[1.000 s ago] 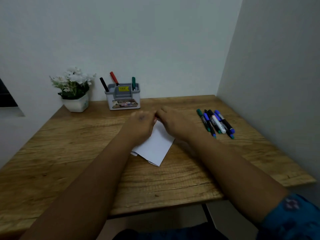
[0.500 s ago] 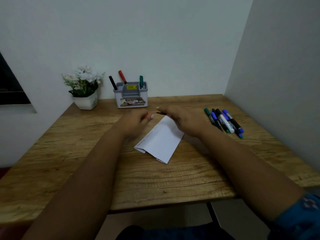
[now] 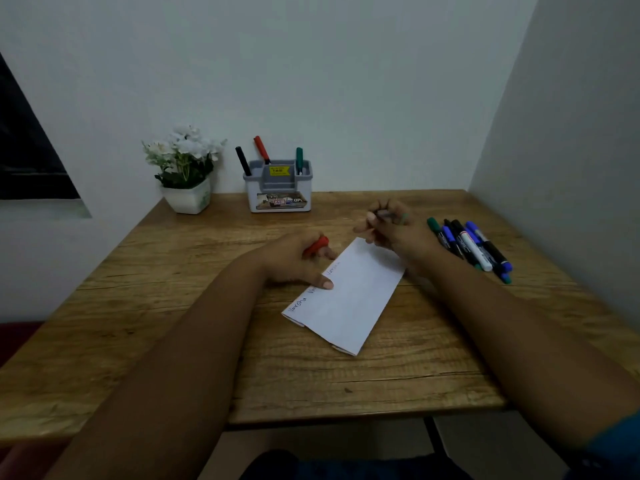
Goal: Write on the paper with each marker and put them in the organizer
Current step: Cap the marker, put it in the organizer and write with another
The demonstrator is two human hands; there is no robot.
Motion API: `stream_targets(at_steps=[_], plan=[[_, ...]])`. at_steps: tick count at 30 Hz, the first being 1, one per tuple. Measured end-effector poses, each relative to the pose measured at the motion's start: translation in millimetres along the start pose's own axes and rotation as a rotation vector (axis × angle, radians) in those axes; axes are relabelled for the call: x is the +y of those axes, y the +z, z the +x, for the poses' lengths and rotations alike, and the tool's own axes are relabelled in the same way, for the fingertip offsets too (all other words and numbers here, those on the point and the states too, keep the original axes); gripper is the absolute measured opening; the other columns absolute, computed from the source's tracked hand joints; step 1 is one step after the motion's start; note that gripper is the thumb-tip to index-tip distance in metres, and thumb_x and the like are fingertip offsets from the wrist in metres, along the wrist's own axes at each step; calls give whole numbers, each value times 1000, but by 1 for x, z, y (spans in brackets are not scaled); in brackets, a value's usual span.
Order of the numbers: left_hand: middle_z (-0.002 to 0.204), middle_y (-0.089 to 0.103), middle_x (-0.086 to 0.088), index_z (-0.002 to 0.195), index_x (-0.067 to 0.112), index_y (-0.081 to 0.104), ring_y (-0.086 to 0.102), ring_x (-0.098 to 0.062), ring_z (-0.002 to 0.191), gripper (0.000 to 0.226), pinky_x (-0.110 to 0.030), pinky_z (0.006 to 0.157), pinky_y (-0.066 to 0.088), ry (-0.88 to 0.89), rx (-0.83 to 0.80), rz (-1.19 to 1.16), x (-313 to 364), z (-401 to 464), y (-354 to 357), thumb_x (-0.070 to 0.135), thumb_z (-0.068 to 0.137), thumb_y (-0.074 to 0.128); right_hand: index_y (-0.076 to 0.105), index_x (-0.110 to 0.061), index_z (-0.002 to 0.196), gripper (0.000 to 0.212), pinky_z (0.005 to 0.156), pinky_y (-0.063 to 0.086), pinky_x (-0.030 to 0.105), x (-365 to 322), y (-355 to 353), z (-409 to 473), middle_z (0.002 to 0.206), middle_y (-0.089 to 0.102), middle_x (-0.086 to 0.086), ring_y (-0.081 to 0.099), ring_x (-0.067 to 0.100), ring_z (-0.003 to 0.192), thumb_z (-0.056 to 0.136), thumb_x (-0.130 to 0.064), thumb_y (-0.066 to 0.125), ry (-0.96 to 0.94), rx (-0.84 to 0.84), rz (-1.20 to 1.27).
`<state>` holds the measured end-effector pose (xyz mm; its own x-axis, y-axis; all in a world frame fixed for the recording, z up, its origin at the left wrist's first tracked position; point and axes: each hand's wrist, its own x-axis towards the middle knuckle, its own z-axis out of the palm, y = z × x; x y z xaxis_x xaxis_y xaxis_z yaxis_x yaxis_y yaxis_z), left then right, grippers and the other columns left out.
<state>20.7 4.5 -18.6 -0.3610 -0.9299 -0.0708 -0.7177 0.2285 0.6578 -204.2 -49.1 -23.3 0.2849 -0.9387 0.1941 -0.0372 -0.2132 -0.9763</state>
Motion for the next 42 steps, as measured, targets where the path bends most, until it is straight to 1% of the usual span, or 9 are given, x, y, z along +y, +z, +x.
stream_targets(at_steps=[5, 10, 16, 20, 28, 34, 38, 40, 42], plan=[[105, 58, 34, 98, 42, 51, 51, 12, 100, 49, -20, 79, 41, 22, -32, -60, 5, -5, -1, 37, 66, 86, 71, -10, 89, 15, 54, 44, 19, 3, 15, 2, 76, 68, 7, 53, 10, 55, 95, -21, 62, 27, -77, 36], [115, 66, 24, 89, 26, 49, 53, -5, 117, 45, -40, 101, 43, 8, -78, -82, 2, -3, -2, 33, 65, 87, 68, 3, 95, 15, 58, 49, 20, 10, 19, 8, 73, 71, -3, 59, 8, 57, 93, -10, 60, 85, -65, -148], [106, 68, 26, 84, 23, 49, 57, 10, 103, 46, -28, 86, 44, 6, -64, -100, -1, -4, -2, 33, 63, 88, 68, 1, 96, 15, 63, 53, 23, 8, 17, 6, 78, 69, 8, 62, 7, 64, 86, -9, 69, 24, -112, -375], [108, 69, 22, 88, 20, 50, 58, 1, 110, 44, -34, 96, 46, 5, -62, -90, -2, -5, -4, 29, 65, 87, 71, -3, 91, 10, 78, 56, 37, 9, 16, 3, 88, 73, 14, 67, 17, 77, 84, -10, 69, -58, -128, -430], [107, 68, 24, 90, 21, 50, 56, -3, 113, 46, -38, 100, 44, -5, -74, -117, -3, -4, -4, 29, 65, 88, 72, -22, 82, 10, 87, 56, 44, 10, 15, 3, 89, 73, 4, 68, 23, 89, 84, -13, 69, -104, -182, -542], [108, 68, 25, 90, 21, 50, 56, 0, 111, 46, -31, 92, 45, -13, -81, -126, -4, -4, -4, 29, 65, 88, 72, -26, 79, 13, 85, 56, 37, 12, 14, 4, 87, 72, -4, 67, 12, 85, 85, -15, 69, -111, -150, -557], [107, 67, 28, 88, 25, 49, 54, 5, 107, 44, -25, 84, 43, -19, -93, -121, -3, -4, -5, 31, 65, 87, 72, -25, 78, 12, 81, 56, 38, 14, 14, 6, 84, 72, -1, 67, 18, 84, 84, -16, 68, -104, -145, -590], [105, 67, 31, 89, 25, 50, 54, 6, 106, 45, -24, 83, 43, -21, -92, -116, -3, -4, -5, 32, 65, 87, 72, -19, 80, 10, 78, 56, 37, 15, 12, 8, 82, 73, 0, 67, 15, 79, 87, -15, 66, -66, -111, -496], [104, 66, 33, 90, 25, 51, 53, 6, 107, 44, -25, 82, 42, -26, -89, -114, -2, -4, -5, 33, 65, 87, 71, -11, 86, 9, 68, 54, 22, 15, 10, 9, 79, 72, -3, 66, 4, 73, 90, -9, 64, -30, -98, -302]])
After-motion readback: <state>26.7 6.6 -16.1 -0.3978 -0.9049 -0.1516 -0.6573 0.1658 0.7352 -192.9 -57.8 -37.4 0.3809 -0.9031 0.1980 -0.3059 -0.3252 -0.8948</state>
